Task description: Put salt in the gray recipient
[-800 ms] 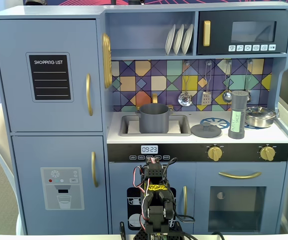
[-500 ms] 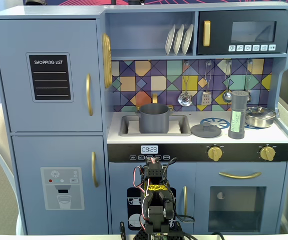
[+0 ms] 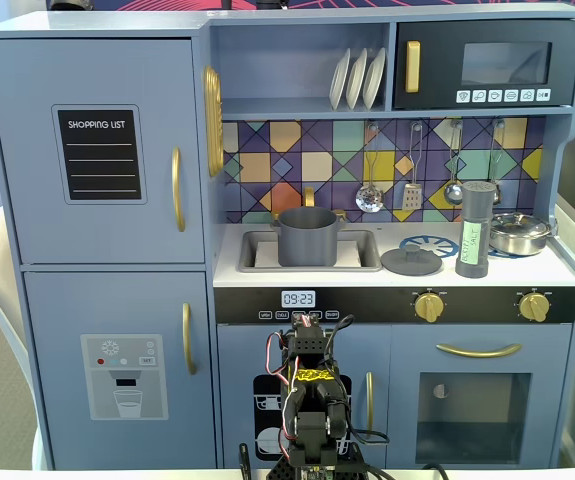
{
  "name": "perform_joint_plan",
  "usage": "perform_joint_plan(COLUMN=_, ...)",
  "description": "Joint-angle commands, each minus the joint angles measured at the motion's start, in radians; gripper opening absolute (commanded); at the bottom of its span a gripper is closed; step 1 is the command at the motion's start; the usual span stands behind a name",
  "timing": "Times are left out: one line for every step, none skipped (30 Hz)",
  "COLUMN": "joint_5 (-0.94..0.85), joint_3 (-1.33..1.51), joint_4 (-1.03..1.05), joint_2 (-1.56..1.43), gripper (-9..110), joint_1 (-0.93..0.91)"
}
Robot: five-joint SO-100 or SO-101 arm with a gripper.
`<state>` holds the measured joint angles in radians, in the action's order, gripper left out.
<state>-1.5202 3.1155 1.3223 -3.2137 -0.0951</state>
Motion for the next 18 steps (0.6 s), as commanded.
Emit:
perform_joint_plan(joint_5=-0.046, joint_3=-0.029, joint_4=-0.023, joint_2=0.003, gripper=0, joint_1=-0.06)
perform_joint_plan(joint_5=-0.057, joint_3=-0.064, joint_4=-0.041, joint_2=0.023, gripper=0, joint_1=-0.094)
perform_joint_plan(joint_5=-0.057, joint_3=-0.11, joint_4=-0.057, joint_2=0.046, gripper=0, joint_1=-0.137)
perform_joint_plan(joint_5=-0.058, joint_3=-0.156, joint_4=-0.075, joint_2=0.067, gripper=0, joint_1=-0.189)
perform_joint_plan(joint_5=-0.069, joint_3=-0.202, joint_4=-0.091, joint_2=0.077, gripper=0, joint_1=-0.253)
perform_joint_plan(joint_5=-0.084, joint_3=-0.244, joint_4=-0.106, joint_2=0.078, gripper=0, joint_1=-0.316)
perform_joint_plan(joint_5=-0.086, joint_3=-0.282, joint_4=-0.123, joint_2=0.077, gripper=0, joint_1=-0.38)
perform_joint_plan(joint_5=-0.08, joint_3=-0.319, joint_4=-0.143, joint_2=0.077, gripper=0, joint_1=-0.44)
perform_joint_plan(joint_5=-0.081, joint_3=-0.357, joint_4=-0.163, joint_2=0.078, gripper=0, joint_1=-0.494)
perform_joint_plan(joint_5=-0.089, joint_3=-0.394, joint_4=-0.183, joint_2=0.087, gripper=0, joint_1=-0.551)
perform_joint_plan(joint_5=-0.106, joint_3=-0.431, joint_4=-0.202, joint_2=0.101, gripper=0, joint_1=-0.606)
perform_joint_plan(joint_5=-0.138, joint_3=-0.466, joint_4=-0.224, joint_2=0.123, gripper=0, joint_1=-0.658)
perform_joint_plan(joint_5=-0.181, joint_3=-0.502, joint_4=-0.247, joint_2=0.144, gripper=0, joint_1=-0.707)
perform_joint_plan(joint_5=-0.204, joint_3=-0.538, joint_4=-0.273, joint_2=0.167, gripper=0, joint_1=-0.747)
perform_joint_plan(joint_5=-0.199, joint_3=-0.578, joint_4=-0.304, joint_2=0.196, gripper=0, joint_1=-0.773)
perform_joint_plan(joint_5=-0.172, joint_3=-0.615, joint_4=-0.347, joint_2=0.232, gripper=0, joint_1=-0.788)
perform_joint_plan(joint_5=-0.127, joint_3=-0.647, joint_4=-0.408, joint_2=0.265, gripper=0, joint_1=-0.801)
perform_joint_plan(joint_5=-0.074, joint_3=-0.672, joint_4=-0.488, joint_2=0.304, gripper=0, joint_1=-0.807)
